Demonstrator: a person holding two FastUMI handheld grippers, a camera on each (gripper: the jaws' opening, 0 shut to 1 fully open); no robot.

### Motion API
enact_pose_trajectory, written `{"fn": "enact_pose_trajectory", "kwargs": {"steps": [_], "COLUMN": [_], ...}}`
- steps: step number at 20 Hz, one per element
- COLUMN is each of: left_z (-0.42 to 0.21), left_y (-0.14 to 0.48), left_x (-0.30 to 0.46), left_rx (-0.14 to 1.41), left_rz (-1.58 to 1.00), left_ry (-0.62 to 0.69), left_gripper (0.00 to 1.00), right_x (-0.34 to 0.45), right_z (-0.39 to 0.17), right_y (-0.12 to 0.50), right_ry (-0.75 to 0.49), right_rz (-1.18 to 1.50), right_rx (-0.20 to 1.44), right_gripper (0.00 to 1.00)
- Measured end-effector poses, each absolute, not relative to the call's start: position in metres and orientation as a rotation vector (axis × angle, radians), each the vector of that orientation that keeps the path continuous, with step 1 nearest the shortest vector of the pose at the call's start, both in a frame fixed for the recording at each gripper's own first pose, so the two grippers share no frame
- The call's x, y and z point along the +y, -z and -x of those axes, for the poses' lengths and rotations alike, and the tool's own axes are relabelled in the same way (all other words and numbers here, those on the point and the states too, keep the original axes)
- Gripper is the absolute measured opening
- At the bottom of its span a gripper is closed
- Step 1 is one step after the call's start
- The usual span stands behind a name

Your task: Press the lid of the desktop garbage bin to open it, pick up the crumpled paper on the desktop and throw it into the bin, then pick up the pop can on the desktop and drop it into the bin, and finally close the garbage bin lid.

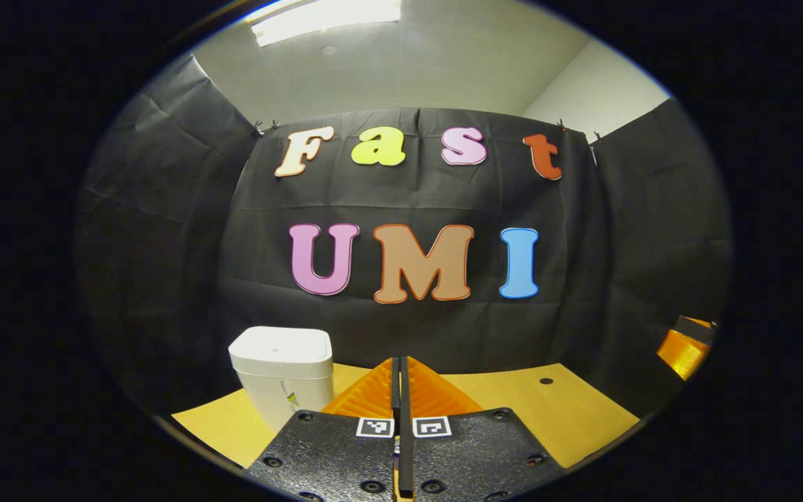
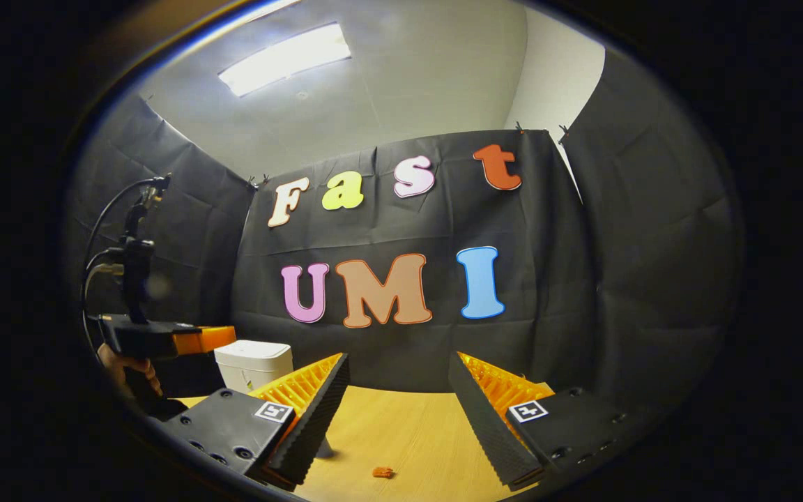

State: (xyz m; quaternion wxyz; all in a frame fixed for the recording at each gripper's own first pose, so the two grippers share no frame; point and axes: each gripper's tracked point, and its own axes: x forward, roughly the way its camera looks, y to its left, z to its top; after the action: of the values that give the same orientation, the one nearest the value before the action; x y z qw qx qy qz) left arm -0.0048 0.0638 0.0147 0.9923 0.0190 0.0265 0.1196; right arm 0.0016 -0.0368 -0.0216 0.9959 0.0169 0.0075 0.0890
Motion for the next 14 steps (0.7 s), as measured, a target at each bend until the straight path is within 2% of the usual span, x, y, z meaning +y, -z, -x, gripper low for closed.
{"fn": "enact_pose_trajectory", "kwargs": {"steps": [7,14], "left_z": [-0.023,-0.071], "left_y": [-0.051,-0.026], "left_x": [0.136,0.221], "left_rx": [0.017,0.121], "left_rz": [-0.018,0.042], "left_ry": [-0.299,-0.319], "left_gripper": [0.00,0.00], "right_x": [-0.041,-0.026], "right_z": [-0.003,-0.011], "right_y": [0.029,0.036], "right_ry": [-0.136,-0.030], "right_rz": [-0.039,-0.039], "right_rx": [0.020,0.036], "right_gripper": [0.96,0.96]}}
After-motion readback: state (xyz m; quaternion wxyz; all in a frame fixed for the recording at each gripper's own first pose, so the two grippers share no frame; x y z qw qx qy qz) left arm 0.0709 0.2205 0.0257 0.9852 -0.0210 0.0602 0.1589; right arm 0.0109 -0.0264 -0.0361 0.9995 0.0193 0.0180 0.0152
